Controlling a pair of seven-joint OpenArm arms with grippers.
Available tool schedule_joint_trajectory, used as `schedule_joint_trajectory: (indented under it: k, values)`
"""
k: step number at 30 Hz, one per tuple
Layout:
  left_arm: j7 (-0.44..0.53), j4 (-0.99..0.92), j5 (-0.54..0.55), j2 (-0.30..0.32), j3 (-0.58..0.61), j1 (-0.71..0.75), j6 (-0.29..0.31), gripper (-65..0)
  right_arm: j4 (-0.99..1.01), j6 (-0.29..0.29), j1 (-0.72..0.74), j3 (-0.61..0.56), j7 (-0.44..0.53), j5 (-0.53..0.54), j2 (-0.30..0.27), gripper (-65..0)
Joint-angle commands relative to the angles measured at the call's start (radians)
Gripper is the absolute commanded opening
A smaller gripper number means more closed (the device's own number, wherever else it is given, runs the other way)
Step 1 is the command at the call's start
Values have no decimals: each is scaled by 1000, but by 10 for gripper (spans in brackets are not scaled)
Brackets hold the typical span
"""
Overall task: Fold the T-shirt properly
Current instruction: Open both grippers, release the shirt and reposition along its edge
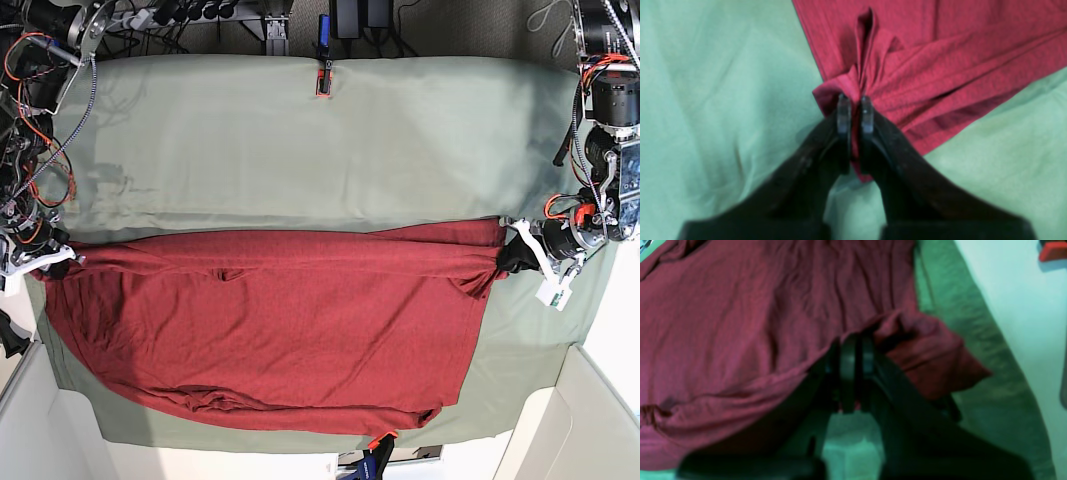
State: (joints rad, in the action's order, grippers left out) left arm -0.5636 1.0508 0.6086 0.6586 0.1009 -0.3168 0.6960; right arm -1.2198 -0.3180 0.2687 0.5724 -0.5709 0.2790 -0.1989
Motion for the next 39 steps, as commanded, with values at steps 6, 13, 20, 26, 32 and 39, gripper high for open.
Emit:
schedule_joint_trajectory:
  k: [6,13,20,26,32,39]
  values:
    - [13,10,13,-2,-8,-27,2,-256,-16,-3,22,-8,29,26,-9,-292]
    - [-227,27,293,-2,-91,-71,2,-257,-29,-3,21,15,7,69,-17,-290]
    - [-417,98,579,26,-264,41,2,-258,-185,-4,-36,163,-149,159,-15,-290]
    - [-412,222,584,28,-322,215,2,-257,-220,-3,-145,192,-154,211,-7,-290]
    - [-389,250,554,-21,-332,287,2,-257,-196,-4,-148,186,-106,226,36,-290]
    - [-329,241,425,-117,-389,286,2,-258,-110,1,-90,128,-80,193,36,-290]
